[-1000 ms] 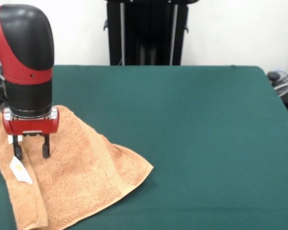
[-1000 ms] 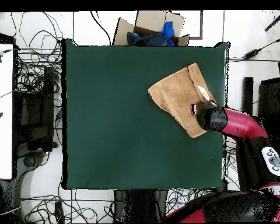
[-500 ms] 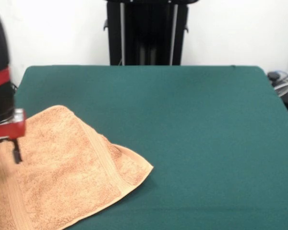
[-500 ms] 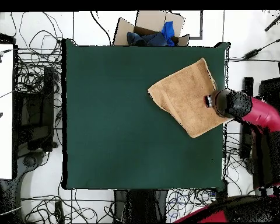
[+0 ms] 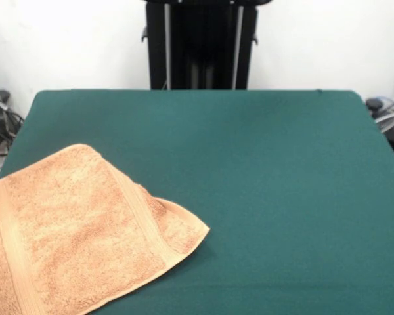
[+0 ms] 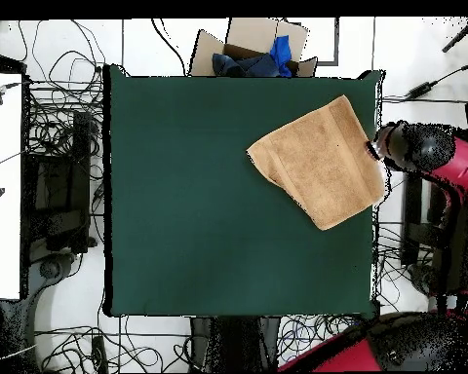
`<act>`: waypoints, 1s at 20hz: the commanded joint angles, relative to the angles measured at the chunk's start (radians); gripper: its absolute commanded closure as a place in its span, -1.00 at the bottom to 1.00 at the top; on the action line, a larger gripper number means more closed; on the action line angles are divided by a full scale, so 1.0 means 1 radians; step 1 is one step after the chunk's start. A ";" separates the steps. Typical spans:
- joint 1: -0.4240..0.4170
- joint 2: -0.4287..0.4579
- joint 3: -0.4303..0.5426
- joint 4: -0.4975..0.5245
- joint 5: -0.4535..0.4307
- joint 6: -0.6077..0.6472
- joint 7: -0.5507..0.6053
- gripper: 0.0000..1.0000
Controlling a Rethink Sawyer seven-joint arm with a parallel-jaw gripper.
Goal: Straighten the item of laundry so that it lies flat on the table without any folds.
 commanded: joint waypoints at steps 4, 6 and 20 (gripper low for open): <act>0.090 0.005 0.024 -0.043 -0.007 0.010 -0.006 -1.00; 0.100 -0.021 -0.004 0.008 -0.009 -0.025 0.053 -1.00; 0.346 -0.348 -0.288 0.493 0.150 -0.085 0.718 -1.00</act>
